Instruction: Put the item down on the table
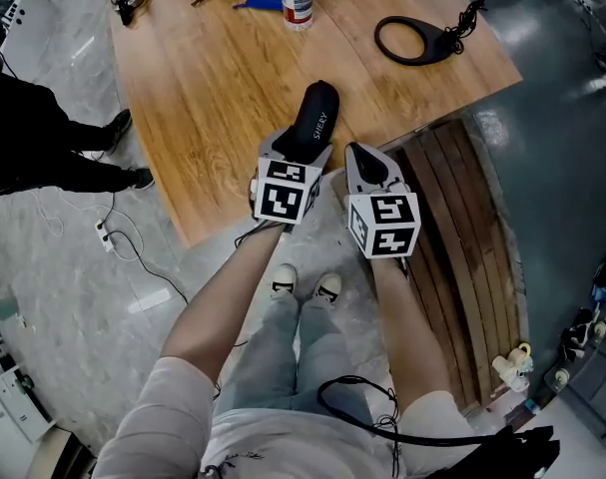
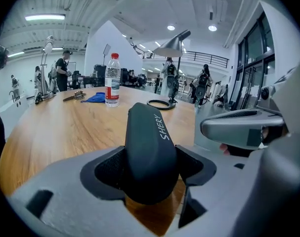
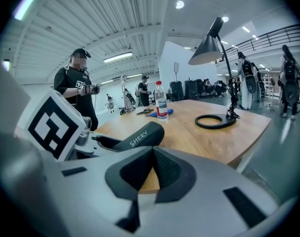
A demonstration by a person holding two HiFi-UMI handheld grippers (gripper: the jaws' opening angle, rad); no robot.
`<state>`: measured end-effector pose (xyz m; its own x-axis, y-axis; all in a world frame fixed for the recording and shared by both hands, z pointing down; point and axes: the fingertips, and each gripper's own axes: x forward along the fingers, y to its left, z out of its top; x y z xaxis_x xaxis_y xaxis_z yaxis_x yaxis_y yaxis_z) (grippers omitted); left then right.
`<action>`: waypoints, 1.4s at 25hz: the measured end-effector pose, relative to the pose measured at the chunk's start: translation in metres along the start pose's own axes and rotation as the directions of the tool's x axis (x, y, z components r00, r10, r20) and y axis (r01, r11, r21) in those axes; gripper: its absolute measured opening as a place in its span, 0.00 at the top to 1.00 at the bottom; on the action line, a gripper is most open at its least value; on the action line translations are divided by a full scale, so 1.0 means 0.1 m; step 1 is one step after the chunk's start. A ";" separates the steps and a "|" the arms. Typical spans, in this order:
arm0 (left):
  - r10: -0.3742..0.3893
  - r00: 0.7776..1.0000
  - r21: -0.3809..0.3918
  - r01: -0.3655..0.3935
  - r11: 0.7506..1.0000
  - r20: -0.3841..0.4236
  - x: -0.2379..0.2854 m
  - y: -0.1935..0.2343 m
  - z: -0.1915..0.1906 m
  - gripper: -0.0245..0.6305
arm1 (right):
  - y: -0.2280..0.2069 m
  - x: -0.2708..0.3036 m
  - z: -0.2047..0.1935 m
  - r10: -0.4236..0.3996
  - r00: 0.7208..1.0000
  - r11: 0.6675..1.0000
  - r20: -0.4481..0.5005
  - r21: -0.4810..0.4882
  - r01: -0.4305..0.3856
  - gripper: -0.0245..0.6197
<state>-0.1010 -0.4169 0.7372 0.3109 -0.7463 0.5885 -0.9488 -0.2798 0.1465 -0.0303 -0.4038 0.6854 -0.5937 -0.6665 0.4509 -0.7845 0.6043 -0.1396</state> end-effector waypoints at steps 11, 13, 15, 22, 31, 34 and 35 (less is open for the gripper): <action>0.002 0.999 0.022 -0.001 1.000 -0.032 0.21 0.05 -0.03 0.46 | -0.09 0.07 -0.08 -0.007 1.000 1.000 -0.019 0.011 0.007 0.95; 0.000 0.999 0.032 0.001 0.999 -0.033 0.22 0.04 -0.04 0.44 | -0.11 0.06 -0.10 -0.008 1.000 1.000 -0.021 0.021 0.008 0.95; -0.008 1.000 0.030 0.008 1.000 -0.028 0.23 0.03 -0.03 0.40 | -0.13 0.06 -0.13 -0.011 1.000 1.000 -0.026 0.022 0.012 0.95; -0.003 1.000 0.040 0.003 0.999 -0.004 0.11 0.09 0.06 0.38 | -0.15 0.06 -0.13 -0.018 0.999 0.999 -0.029 0.030 0.019 0.95; 0.028 0.997 0.028 -0.030 0.999 0.070 -0.74 0.02 0.26 0.41 | -0.02 -0.43 -0.09 -0.031 0.998 0.998 -0.060 0.061 0.035 0.95; 0.065 0.995 0.056 -0.070 0.996 0.076 -1.10 -0.13 0.32 0.62 | 0.10 -0.80 0.16 -0.046 0.998 0.997 -0.043 0.052 0.049 0.95; 0.074 0.994 0.055 -0.079 0.995 0.081 -1.25 -0.18 0.36 0.69 | 0.16 -0.94 0.25 -0.050 0.998 0.997 -0.036 0.054 0.051 0.95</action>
<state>-0.1209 -0.3396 0.6325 0.2429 -0.8113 0.5318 -0.9659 -0.2527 0.0556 0.0080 -0.3425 0.6187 -0.5471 -0.6793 0.4891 -0.8225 0.5448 -0.1633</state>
